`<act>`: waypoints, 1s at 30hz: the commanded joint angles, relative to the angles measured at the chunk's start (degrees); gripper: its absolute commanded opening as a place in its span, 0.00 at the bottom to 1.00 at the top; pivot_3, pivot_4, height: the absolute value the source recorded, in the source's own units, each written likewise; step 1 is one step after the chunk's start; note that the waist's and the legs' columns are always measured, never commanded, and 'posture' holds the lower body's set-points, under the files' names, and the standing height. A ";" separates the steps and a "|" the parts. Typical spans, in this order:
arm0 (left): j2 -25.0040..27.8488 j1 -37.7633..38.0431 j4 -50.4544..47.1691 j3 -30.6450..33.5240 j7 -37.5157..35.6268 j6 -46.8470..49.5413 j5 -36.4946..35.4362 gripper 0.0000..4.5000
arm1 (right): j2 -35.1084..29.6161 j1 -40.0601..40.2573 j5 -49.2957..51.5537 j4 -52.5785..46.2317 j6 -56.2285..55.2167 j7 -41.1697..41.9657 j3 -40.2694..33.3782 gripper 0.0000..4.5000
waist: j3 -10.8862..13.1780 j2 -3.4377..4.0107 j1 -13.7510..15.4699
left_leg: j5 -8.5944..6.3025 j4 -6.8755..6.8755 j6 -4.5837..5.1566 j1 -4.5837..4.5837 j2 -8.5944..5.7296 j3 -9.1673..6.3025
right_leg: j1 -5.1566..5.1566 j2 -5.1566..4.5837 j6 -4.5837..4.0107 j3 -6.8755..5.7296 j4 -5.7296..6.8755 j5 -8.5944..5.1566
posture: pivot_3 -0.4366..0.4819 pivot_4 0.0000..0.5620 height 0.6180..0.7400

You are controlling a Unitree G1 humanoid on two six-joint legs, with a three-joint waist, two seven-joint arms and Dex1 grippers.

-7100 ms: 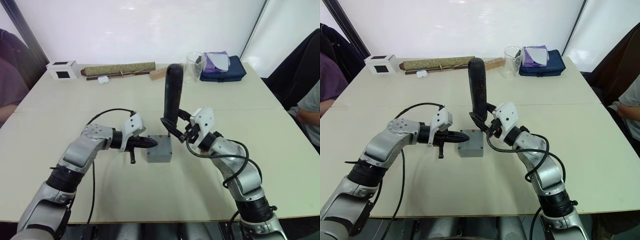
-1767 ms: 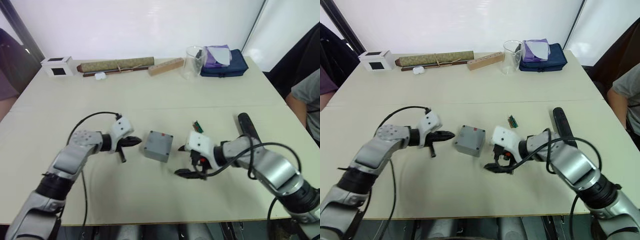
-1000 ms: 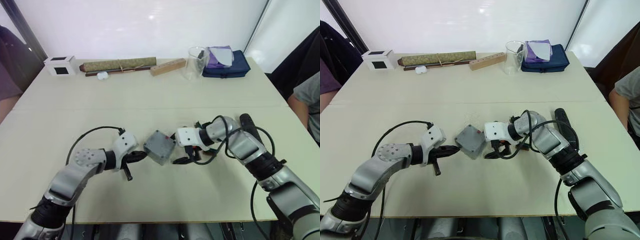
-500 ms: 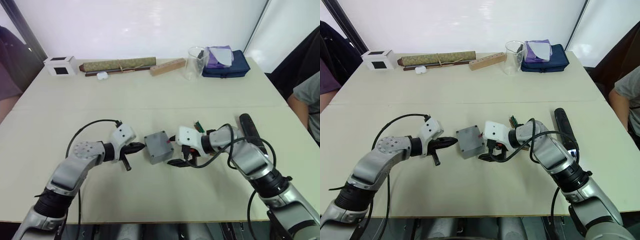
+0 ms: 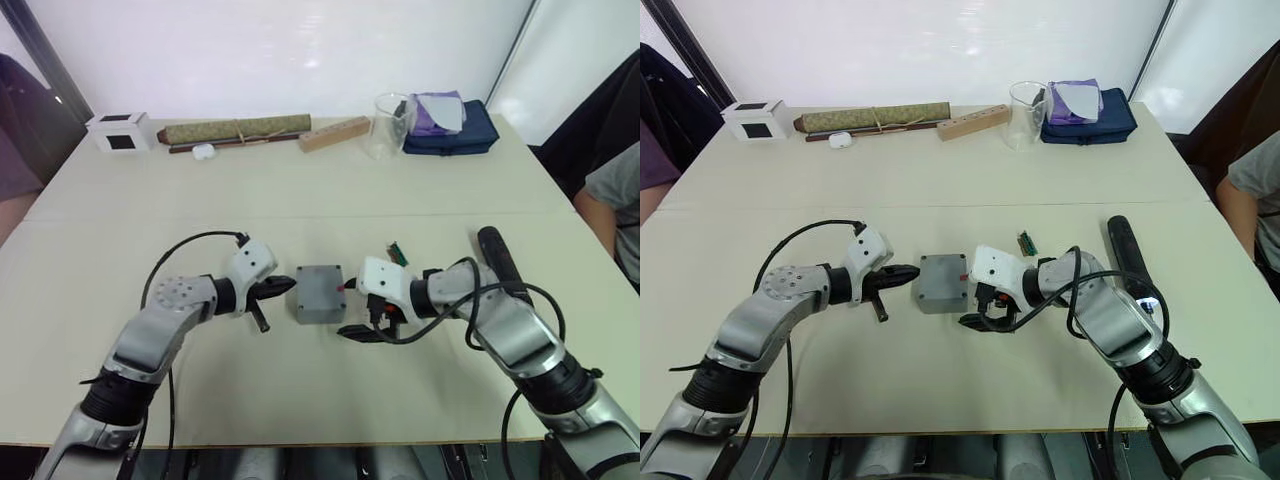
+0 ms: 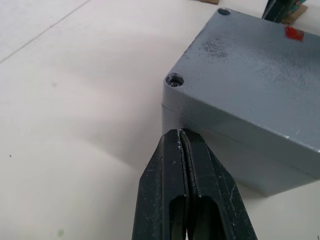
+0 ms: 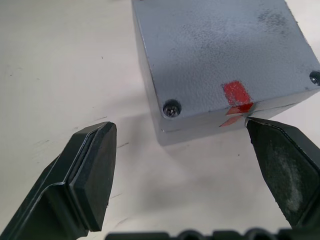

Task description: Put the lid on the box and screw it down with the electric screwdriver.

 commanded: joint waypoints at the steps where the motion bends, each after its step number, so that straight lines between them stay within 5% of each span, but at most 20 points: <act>1: 0.39 -1.11 -0.98 1.36 -0.61 -1.06 -0.60 0.00 | -1.54 -0.43 1.66 -3.37 0.51 -0.60 -3.20 0.98 | 0.00 0.00 0.00 | 0.00 0.00 0.00 0.00 0.00 0.00 | 0.00 0.00 0.00 0.00 0.00 0.00 | 0.48 0.27 1.00; 8: 6.09 -3.41 -2.95 10.90 -6.62 6.82 -11.25 0.00 | -1.90 -1.19 14.34 -4.27 11.02 -1.70 -21.96 0.98 | 0.02 -0.03 0.01 | 0.00 0.00 0.00 -0.01 0.01 -0.01 | 0.00 0.01 0.00 -0.01 0.00 0.00 | 0.48 0.27 1.00; 12: 6.96 -7.57 -2.80 14.76 -7.77 10.67 -17.03 0.00 | 1.27 -3.39 14.17 4.07 9.28 -9.49 -28.52 0.98 | 0.00 -0.05 -0.03 | 0.00 0.00 0.00 0.00 0.02 0.00 | 0.02 0.00 0.00 -0.01 0.00 0.00 | 0.48 0.27 1.00; 25: 5.74 -10.69 -5.71 10.42 -7.07 12.37 -19.62 0.00 | 6.85 -3.92 5.55 29.26 -11.32 -17.45 -22.16 0.98 | 0.01 -0.03 -0.32 | 0.00 -0.03 0.00 -0.01 0.01 0.09 | -0.06 0.02 0.00 0.06 0.04 0.00 | 0.48 0.27 1.00; 30: 6.34 -9.61 -6.43 9.84 -6.93 12.53 -19.55 0.00 | 7.08 -4.87 3.85 32.48 -14.22 -17.76 -20.00 0.69 | 0.02 -0.03 -0.34 | 0.00 -0.04 0.00 -0.02 0.01 0.08 | -0.07 0.02 0.00 0.07 0.04 0.00 | 0.48 0.27 1.00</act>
